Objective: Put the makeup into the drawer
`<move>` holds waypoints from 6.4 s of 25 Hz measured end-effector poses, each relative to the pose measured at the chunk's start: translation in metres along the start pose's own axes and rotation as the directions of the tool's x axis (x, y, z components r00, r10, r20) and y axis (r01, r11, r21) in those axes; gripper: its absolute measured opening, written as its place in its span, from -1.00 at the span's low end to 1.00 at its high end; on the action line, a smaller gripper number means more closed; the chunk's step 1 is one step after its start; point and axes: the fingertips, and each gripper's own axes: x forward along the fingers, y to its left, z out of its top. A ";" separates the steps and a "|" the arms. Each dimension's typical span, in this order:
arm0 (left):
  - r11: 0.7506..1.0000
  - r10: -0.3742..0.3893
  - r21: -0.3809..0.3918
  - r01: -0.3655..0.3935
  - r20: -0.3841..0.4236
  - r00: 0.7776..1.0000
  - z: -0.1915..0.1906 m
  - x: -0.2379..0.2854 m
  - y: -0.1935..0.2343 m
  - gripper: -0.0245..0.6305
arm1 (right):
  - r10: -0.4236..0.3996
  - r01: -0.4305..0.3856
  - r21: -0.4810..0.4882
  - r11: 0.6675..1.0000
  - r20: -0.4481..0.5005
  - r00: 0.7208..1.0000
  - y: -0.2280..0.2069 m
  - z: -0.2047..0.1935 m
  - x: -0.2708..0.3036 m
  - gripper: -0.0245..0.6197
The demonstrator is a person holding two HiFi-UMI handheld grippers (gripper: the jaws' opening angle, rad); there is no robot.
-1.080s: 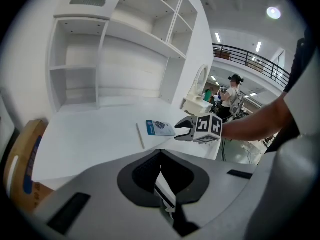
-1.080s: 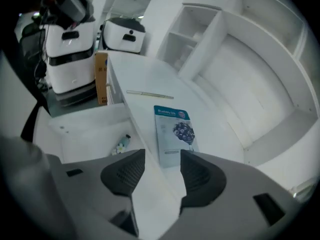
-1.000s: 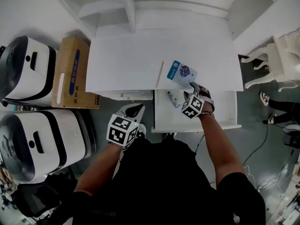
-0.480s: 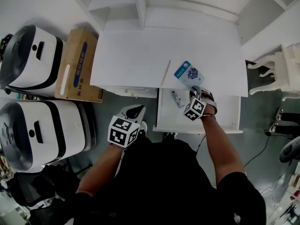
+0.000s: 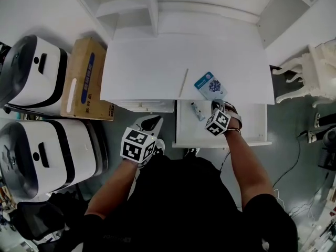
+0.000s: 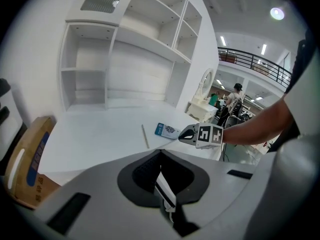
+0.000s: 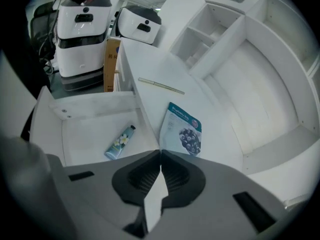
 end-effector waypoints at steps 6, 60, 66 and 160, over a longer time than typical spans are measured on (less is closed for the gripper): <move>0.998 -0.054 0.029 0.054 -0.009 0.999 -0.004 0.001 -0.007 -0.91 | 0.053 -0.086 0.332 0.940 0.107 0.993 -0.015 0.014 -0.030 -0.83; 0.997 -0.073 0.003 0.073 -0.056 0.996 0.001 0.042 -0.028 -0.91 | 0.171 -0.199 0.568 0.799 0.103 0.980 0.004 -0.052 -0.053 -0.83; 0.999 -0.029 -0.027 0.028 -0.047 0.998 0.001 0.043 -0.030 -0.90 | 0.283 -0.297 0.390 0.872 0.094 0.955 0.044 -0.037 -0.032 -0.83; 0.971 -0.187 0.155 0.182 0.017 0.982 0.033 -0.006 -0.006 -0.91 | -0.122 -0.401 0.803 0.440 0.496 0.860 0.009 0.087 -0.180 -0.83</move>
